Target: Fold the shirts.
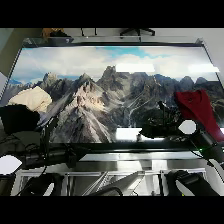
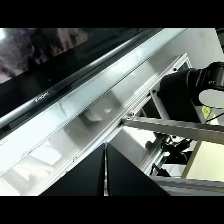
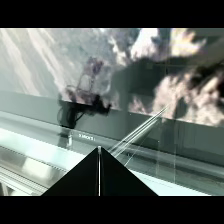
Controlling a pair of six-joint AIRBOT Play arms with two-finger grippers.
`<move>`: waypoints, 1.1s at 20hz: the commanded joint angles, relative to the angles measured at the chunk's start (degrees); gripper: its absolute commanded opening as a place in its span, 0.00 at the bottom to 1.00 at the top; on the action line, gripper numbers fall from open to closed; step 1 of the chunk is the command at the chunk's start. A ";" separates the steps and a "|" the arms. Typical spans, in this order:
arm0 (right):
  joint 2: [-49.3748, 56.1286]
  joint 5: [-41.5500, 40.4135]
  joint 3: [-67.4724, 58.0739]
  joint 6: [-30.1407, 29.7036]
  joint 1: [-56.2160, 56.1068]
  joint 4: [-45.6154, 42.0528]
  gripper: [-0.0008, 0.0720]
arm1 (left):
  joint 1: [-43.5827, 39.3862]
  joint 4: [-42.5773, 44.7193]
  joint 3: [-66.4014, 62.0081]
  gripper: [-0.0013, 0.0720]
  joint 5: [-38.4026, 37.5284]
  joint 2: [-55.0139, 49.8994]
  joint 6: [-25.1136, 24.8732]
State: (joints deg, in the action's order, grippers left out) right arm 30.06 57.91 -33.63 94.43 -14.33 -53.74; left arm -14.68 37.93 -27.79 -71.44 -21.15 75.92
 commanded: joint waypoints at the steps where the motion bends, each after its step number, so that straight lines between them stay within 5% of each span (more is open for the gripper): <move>1: -0.04 -0.04 0.02 0.02 -0.04 0.02 0.04 | -0.04 0.09 0.02 0.04 0.13 0.22 0.22; 4: -0.04 -0.04 0.02 0.02 -0.04 0.02 0.04 | -0.02 3.87 -3.04 0.04 0.39 -3.02 3.32; 8: -0.04 -0.04 0.02 0.02 -0.04 0.02 0.04 | 6.54 26.86 -22.43 0.09 0.52 -14.95 9.03; 9: -0.04 -0.04 0.02 0.02 -0.04 0.02 0.04 | 10.05 30.75 -27.52 0.69 0.57 -18.60 9.03; 10: -0.04 -0.04 0.02 0.02 -0.04 0.02 0.04 | 14.38 33.64 -32.57 0.95 0.76 -22.71 9.44; 15: -0.04 -0.02 0.02 0.02 -0.04 0.02 0.04 | 35.89 35.15 -47.06 0.95 4.59 -43.36 8.11; 22: -0.04 -0.04 0.02 0.02 -0.04 0.02 0.04 | 45.44 39.34 -59.47 0.95 13.81 -71.19 3.61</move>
State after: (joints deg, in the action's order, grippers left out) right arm 30.06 57.84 -33.63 94.43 -14.33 -53.71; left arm 27.07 74.22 -81.89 -62.37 -81.95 80.88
